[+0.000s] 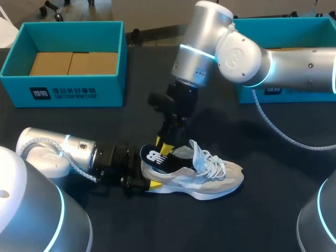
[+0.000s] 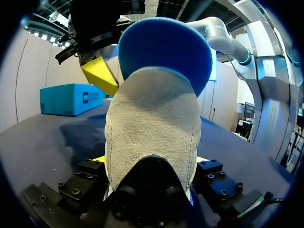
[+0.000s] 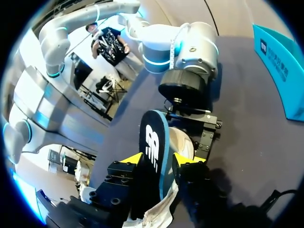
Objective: Take the shoe out of the shoebox, open the shoe tongue, remove and reinsert the insole, then place the shoe into the shoebox
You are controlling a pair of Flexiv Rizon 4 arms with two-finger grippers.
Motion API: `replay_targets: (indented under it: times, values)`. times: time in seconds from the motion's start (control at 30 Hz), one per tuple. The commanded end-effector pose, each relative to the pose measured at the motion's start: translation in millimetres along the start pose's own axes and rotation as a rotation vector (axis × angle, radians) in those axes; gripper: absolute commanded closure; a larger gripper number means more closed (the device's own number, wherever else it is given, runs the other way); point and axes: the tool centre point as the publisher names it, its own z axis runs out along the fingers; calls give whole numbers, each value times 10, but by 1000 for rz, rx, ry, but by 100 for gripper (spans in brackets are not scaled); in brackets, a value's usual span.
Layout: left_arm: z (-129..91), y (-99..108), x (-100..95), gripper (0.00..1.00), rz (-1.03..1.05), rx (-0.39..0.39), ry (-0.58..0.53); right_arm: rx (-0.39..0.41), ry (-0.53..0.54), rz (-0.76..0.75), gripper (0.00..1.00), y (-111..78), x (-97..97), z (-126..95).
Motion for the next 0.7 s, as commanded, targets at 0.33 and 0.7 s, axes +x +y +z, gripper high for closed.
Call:
replay_targets:
  times: [0.33, 0.7]
  values:
    - [-3, 18, -21, 100, -1, -2, 0, -30, -18, 57, 57, -189, 47, -68]
    - [-3, 18, -21, 100, -1, -2, 0, -51, 62, 33, 59, -173, -157, 43]
